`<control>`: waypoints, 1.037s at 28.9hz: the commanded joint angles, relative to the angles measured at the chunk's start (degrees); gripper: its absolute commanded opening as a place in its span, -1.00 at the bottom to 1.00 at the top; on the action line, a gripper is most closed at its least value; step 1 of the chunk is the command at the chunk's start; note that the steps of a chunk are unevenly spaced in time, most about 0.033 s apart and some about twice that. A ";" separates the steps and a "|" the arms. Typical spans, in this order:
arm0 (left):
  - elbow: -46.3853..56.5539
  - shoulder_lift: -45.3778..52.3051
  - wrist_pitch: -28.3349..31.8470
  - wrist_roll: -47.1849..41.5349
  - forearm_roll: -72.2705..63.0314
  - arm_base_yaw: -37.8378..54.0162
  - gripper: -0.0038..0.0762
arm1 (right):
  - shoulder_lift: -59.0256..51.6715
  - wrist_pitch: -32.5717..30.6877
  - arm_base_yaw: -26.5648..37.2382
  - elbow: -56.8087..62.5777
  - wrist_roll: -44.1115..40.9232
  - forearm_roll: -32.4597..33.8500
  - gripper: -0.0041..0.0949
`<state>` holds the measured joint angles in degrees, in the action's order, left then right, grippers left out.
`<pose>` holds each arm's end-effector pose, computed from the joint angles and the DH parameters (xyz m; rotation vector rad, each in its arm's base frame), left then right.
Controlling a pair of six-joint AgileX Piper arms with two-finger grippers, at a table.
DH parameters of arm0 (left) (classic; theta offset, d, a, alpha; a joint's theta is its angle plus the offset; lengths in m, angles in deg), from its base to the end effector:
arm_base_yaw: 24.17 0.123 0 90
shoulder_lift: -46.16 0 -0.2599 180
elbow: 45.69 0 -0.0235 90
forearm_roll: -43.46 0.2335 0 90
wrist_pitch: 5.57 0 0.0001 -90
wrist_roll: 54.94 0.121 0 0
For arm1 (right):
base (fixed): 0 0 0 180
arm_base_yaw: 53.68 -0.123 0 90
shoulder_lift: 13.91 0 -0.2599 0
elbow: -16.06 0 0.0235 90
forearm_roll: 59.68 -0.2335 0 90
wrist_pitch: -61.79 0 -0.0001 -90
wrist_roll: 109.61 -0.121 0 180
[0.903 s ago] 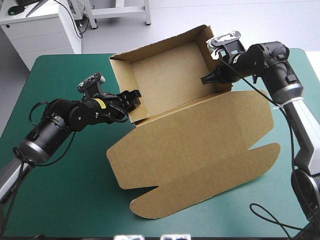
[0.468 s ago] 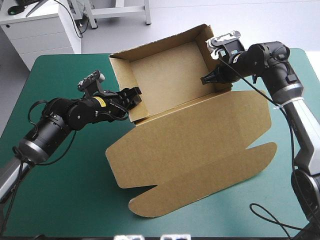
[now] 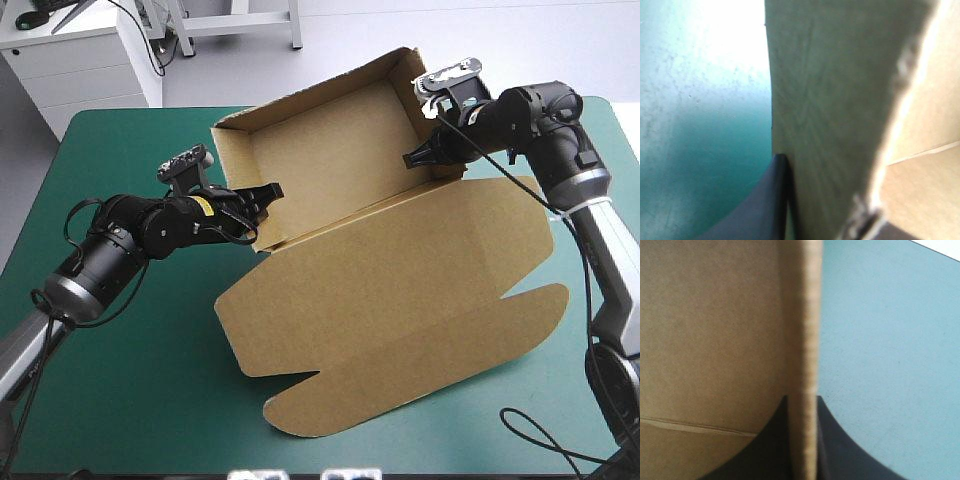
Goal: Fold the box
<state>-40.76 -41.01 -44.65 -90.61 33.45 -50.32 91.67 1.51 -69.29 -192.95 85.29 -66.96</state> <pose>0.2746 -0.1496 0.3189 -0.3009 2.3756 -0.7344 0.3566 0.1135 0.3629 -0.6052 2.3070 0.1673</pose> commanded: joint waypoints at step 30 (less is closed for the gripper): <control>-32.36 -27.51 -26.74 16.80 11.87 2.76 -0.92 | 11.02 -7.98 0.19 -1.62 -12.70 0.96 -0.95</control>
<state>-70.68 -69.61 -72.04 -78.71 42.70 -47.94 104.24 -5.00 -69.70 -192.95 71.11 -65.50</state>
